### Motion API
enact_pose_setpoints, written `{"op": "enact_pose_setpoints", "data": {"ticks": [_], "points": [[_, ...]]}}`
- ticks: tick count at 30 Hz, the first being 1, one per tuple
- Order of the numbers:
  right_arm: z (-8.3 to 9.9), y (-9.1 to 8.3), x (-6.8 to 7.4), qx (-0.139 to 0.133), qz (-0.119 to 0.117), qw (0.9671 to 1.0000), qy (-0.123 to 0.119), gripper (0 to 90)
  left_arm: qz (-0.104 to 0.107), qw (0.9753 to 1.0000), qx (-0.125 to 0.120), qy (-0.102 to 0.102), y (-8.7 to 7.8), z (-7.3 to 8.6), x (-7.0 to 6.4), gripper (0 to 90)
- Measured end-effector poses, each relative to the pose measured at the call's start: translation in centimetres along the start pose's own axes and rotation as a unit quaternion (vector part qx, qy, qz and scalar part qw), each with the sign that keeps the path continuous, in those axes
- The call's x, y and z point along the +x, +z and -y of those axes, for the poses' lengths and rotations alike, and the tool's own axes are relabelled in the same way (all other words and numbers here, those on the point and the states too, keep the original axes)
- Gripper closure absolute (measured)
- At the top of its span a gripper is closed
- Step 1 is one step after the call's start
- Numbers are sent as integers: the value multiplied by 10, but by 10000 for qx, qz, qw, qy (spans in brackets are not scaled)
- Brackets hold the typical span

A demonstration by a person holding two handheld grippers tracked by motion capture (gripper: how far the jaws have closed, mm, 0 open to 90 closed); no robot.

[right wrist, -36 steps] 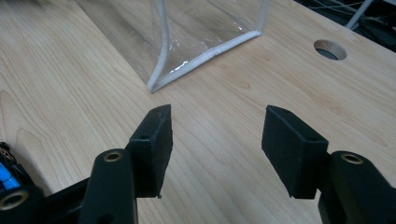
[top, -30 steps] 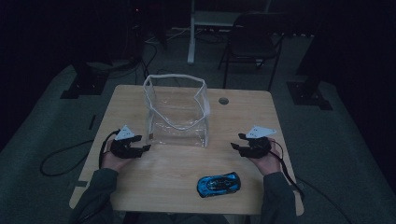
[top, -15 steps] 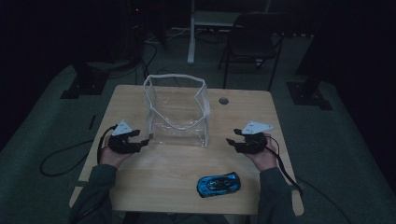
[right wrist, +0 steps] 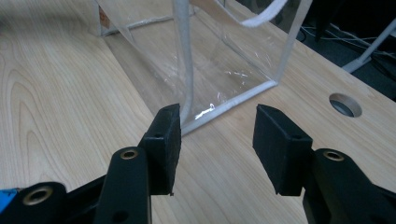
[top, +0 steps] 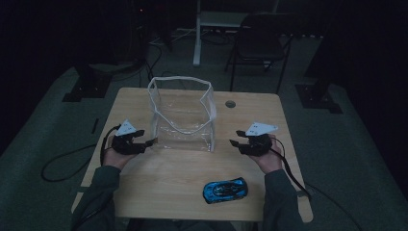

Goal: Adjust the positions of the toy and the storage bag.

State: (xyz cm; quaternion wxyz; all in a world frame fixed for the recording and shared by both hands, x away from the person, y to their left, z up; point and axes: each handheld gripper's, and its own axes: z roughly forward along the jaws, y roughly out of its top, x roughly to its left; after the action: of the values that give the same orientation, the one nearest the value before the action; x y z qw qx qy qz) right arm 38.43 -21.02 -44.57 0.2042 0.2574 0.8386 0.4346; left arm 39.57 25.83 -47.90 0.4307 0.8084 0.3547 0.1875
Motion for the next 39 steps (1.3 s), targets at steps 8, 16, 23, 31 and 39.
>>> {"op": "enact_pose_setpoints", "data": {"ticks": [8,16,23,31,39], "points": [[-8,6,3,-64,-65,9999,-75,520,-7,10000,-55,-12,0,-3,1,364],[-15,15,5,-103,-153,9998,-111,549,30,10000,-56,14,4,-5,1,380],[-23,24,4,-138,-243,9995,-122,571,64,10000,-70,11,6,-7,1,398],[-31,35,1,-180,-359,9991,-101,605,95,9999,-88,-32,8,-8,2,398],[-38,47,3,-156,-445,9988,-122,632,111,9999,-93,-66,10,-10,3,420]]}}
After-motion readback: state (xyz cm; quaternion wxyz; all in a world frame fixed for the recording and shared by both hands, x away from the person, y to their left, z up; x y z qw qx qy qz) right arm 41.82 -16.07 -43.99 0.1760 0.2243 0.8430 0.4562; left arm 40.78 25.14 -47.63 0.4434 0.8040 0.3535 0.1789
